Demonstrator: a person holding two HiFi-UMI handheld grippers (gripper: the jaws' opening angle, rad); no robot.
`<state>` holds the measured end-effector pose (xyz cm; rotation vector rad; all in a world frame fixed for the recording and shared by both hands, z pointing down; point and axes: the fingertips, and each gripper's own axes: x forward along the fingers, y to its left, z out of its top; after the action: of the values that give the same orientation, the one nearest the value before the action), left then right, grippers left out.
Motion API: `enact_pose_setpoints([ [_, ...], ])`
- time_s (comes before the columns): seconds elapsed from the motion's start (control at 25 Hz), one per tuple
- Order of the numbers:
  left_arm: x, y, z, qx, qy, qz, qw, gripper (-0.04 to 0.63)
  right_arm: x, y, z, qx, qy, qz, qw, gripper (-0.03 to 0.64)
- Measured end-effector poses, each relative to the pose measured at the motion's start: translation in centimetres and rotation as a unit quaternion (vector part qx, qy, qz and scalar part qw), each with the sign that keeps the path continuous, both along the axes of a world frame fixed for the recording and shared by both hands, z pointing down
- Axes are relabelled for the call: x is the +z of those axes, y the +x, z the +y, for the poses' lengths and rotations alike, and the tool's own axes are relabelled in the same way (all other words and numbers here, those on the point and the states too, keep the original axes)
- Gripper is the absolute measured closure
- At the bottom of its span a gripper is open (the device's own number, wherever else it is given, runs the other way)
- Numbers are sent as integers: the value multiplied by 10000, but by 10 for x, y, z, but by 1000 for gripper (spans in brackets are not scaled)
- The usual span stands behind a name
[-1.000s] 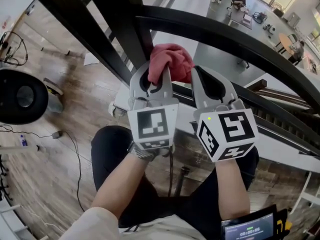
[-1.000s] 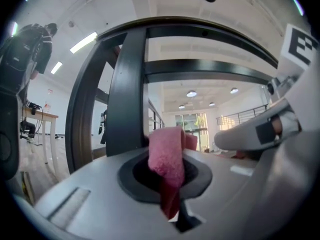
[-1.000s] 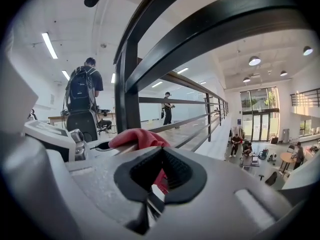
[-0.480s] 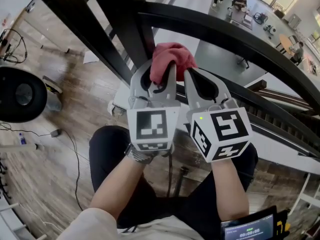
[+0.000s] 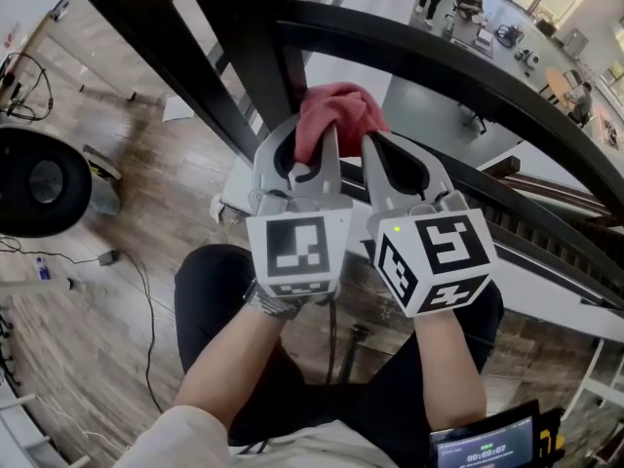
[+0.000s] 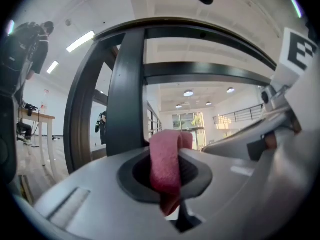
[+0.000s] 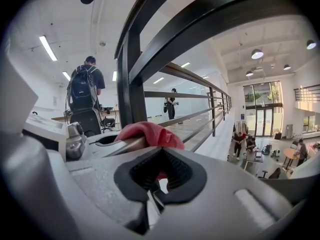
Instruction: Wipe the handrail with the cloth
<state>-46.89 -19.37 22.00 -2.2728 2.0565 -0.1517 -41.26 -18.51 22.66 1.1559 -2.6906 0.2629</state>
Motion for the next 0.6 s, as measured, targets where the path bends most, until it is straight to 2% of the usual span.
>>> enact_pose_setpoints([
  [0.16, 2, 3, -5, -42, -99, -297, 9995, 560, -1, -3, 1, -71, -6, -76, 9999, 615],
  [0.4, 6, 5, -12, 137, -331, -30, 9994, 560, -3, -5, -1, -109, -101, -248, 9996, 615],
  [0.6, 6, 6, -13, 185, -376, 29, 9991, 560, -3, -5, -1, -97, -100, -212, 9997, 615],
])
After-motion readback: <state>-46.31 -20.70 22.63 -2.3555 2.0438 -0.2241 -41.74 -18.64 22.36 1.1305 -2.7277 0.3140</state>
